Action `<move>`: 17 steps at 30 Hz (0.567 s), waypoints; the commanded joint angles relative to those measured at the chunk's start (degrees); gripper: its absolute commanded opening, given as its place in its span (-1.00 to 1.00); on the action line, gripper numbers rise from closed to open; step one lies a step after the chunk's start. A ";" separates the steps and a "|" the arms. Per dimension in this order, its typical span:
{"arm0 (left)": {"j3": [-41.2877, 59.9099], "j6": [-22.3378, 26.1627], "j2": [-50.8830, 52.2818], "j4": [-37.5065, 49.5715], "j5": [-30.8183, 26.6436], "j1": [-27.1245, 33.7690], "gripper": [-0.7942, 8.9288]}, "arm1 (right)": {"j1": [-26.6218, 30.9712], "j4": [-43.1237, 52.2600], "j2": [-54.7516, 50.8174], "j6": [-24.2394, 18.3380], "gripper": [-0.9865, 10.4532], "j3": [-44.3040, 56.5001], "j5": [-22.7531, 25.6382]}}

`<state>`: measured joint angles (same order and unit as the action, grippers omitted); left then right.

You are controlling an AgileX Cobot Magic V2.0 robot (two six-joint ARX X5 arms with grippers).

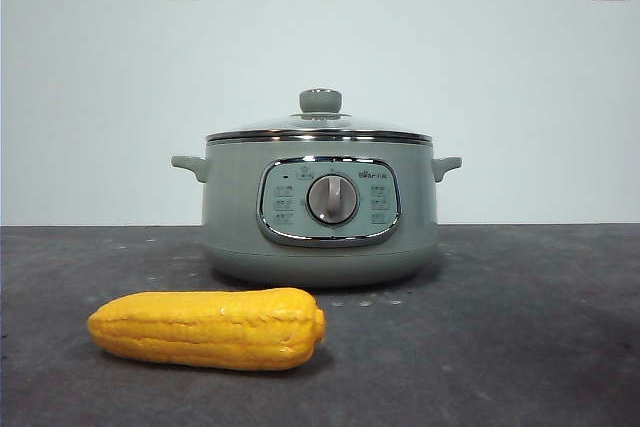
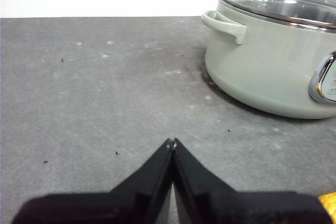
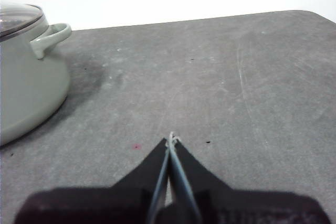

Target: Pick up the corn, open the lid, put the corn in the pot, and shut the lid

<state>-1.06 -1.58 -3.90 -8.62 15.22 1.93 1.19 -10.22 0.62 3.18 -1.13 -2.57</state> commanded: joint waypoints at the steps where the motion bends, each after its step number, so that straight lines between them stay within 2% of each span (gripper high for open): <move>1: 0.61 -0.37 -0.02 0.55 0.15 0.13 -0.84 | 0.07 -0.17 -0.09 -0.17 -0.83 0.26 -0.04; 8: 0.61 -0.39 -0.02 0.52 0.17 0.13 -0.84 | 0.00 -0.07 -0.09 -0.07 -0.83 0.26 -0.52; 14: -0.55 -2.27 -0.02 0.48 0.17 0.13 -0.85 | 0.00 -0.13 -0.09 5.53 -0.84 -1.16 -1.97; 17: -2.71 -3.67 -0.20 -0.42 0.17 0.13 -0.85 | 0.00 -0.55 -0.04 6.99 -0.85 -3.58 -1.97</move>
<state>-2.59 -3.81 -4.03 -9.48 15.22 1.93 1.19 -11.57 0.64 8.12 -3.49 -4.49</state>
